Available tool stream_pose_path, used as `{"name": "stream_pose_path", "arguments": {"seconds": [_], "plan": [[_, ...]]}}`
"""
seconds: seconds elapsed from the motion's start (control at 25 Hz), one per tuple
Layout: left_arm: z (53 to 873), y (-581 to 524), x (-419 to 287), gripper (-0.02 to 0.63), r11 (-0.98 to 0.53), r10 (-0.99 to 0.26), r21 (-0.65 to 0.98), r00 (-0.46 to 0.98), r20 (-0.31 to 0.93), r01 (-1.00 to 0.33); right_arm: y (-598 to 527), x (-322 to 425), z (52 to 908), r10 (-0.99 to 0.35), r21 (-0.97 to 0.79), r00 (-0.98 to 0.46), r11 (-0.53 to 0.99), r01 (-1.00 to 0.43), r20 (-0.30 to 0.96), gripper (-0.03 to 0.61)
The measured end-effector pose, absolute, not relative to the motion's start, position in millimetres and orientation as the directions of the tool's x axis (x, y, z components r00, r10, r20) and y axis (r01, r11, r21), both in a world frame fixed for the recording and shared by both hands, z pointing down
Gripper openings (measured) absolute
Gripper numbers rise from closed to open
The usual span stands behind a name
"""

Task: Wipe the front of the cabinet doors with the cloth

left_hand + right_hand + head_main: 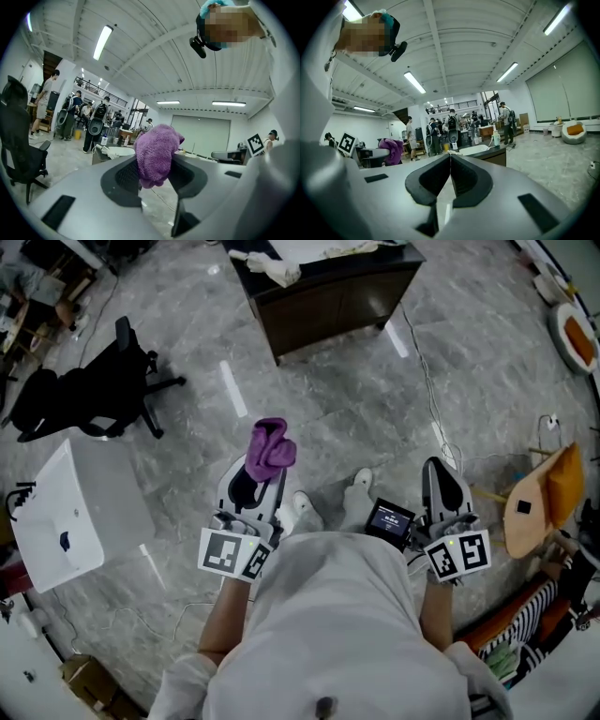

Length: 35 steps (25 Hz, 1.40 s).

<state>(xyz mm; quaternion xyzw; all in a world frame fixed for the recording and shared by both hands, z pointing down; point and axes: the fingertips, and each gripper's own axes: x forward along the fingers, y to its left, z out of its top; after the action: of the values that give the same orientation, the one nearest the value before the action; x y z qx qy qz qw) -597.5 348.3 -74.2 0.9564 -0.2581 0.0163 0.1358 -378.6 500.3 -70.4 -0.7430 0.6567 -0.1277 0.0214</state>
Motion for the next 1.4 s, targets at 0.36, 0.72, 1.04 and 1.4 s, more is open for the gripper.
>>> {"name": "stream_pose_path", "arguments": {"seconds": [0.36, 0.72, 1.04, 1.4], "plan": [[-79.6, 316.6, -518.6, 0.152, -0.785, -0.577, 0.186, 0.807, 0.128, -0.591, 432.0, -291.9, -65.7, -0.991, -0.236, -0.055, 0.024, -0.971, 0.124, 0.027], [-93.9, 298.7, -420.8, 0.152, -0.684, -0.697, 0.191, 0.708, 0.114, -0.704, 365.8, -194.3, -69.9, -0.965, -0.247, -0.245, 0.217, -0.944, 0.089, 0.026], [-86.7, 293.5, -383.9, 0.152, -0.652, -0.728, 0.173, 0.674, 0.128, -0.738, 346.2, -163.8, -60.6, -0.947, -0.258, -0.309, 0.277, -0.926, 0.092, 0.027], [-56.0, 244.2, -350.6, 0.152, -0.693, -0.662, 0.239, 0.732, 0.162, -0.68, 315.1, -147.7, -53.9, -0.954, -0.194, -0.256, 0.225, -0.955, 0.156, 0.027]]}}
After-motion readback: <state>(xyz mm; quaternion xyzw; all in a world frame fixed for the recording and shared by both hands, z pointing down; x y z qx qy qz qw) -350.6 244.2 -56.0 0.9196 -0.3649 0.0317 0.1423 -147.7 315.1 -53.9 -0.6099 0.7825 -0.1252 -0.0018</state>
